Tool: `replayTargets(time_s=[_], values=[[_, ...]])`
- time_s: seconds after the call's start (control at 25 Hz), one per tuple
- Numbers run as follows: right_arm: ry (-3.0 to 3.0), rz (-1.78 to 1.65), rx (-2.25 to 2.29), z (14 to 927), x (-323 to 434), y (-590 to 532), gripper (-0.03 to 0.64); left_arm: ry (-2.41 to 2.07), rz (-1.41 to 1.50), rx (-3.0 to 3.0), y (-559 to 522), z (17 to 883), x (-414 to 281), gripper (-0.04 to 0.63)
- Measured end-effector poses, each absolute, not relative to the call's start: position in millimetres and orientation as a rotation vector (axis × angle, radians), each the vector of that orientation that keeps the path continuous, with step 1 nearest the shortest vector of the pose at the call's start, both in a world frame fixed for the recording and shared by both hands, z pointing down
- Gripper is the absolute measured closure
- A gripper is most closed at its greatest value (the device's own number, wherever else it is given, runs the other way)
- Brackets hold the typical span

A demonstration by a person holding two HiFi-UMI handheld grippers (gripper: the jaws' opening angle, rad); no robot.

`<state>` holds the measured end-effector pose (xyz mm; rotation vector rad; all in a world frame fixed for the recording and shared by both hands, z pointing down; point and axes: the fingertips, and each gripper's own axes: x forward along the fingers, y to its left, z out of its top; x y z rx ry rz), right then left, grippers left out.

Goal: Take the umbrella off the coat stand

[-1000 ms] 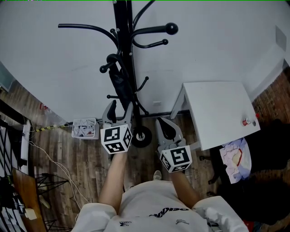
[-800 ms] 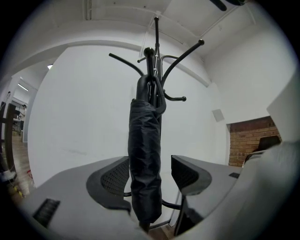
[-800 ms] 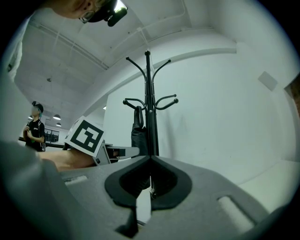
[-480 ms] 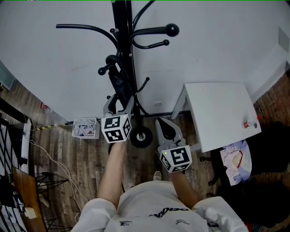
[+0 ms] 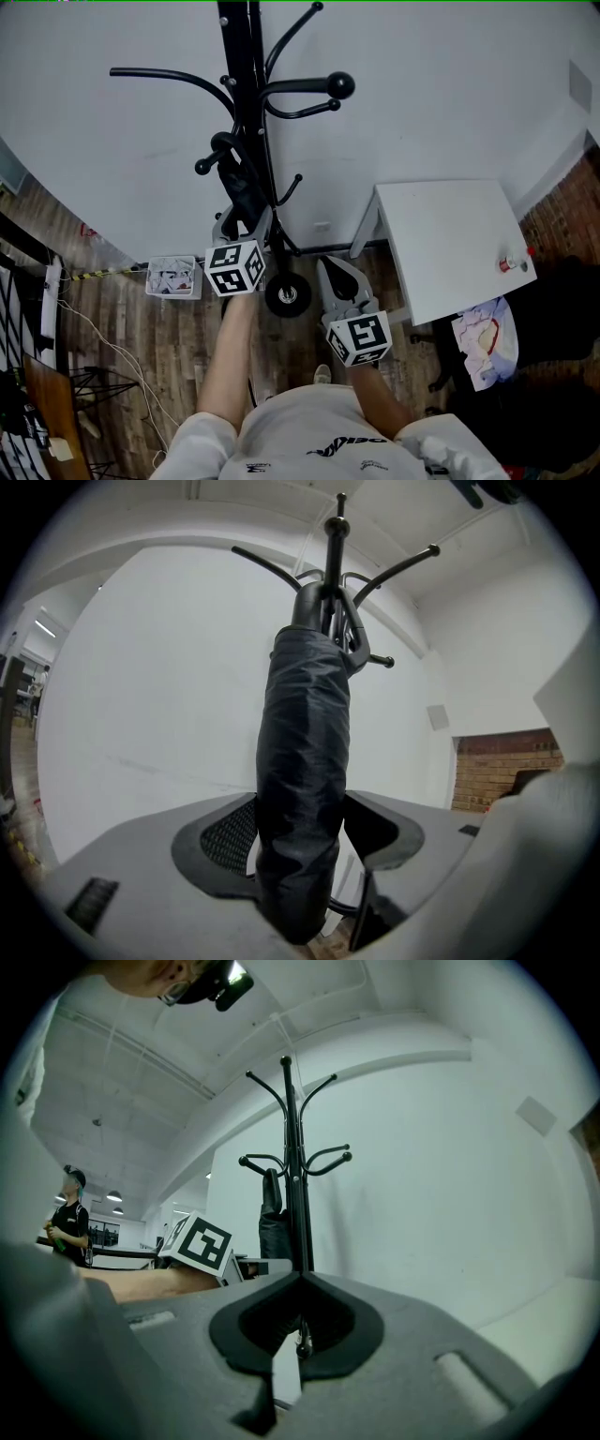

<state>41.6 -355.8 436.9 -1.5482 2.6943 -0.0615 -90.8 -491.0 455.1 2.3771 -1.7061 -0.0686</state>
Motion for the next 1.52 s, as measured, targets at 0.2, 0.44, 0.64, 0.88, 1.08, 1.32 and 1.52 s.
replayTargets(time_s=[0.2,0.44,0.64,0.88,1.08,1.32,1.52], values=[[2.693,-0.065,-1.547,438.1,43.9,-353.7,0.624,-1.663,-0.070,2.387,-497.6,458.8,-86.9,0.285],[2.693,-0.055,-1.543,434.8,46.2,-350.9,0.624,-1.645,-0.032,2.398,-504.1,466.6,-83.1,0.296],[2.689,-0.054,-1.543,432.7,48.2,-349.1,0.624,-1.666,-0.003,2.378,-500.1,466.0,-85.9,0.325],[2.687,-0.051,-1.536,430.3,47.1,-342.5,0.624,-1.673,0.053,2.350,-493.3,467.9,-88.9,0.331],[2.686,-0.036,-1.528,425.7,45.1,-332.3,0.624,-1.682,0.056,2.345,-483.4,457.2,-94.0,0.333],[2.683,-0.013,-1.515,417.9,41.4,-320.1,0.624,-1.687,0.047,2.355,-470.7,434.5,-96.4,0.333],[2.685,-0.001,-1.509,413.1,39.2,-308.0,0.624,-1.702,0.043,2.353,-458.4,421.4,-101.6,0.333]])
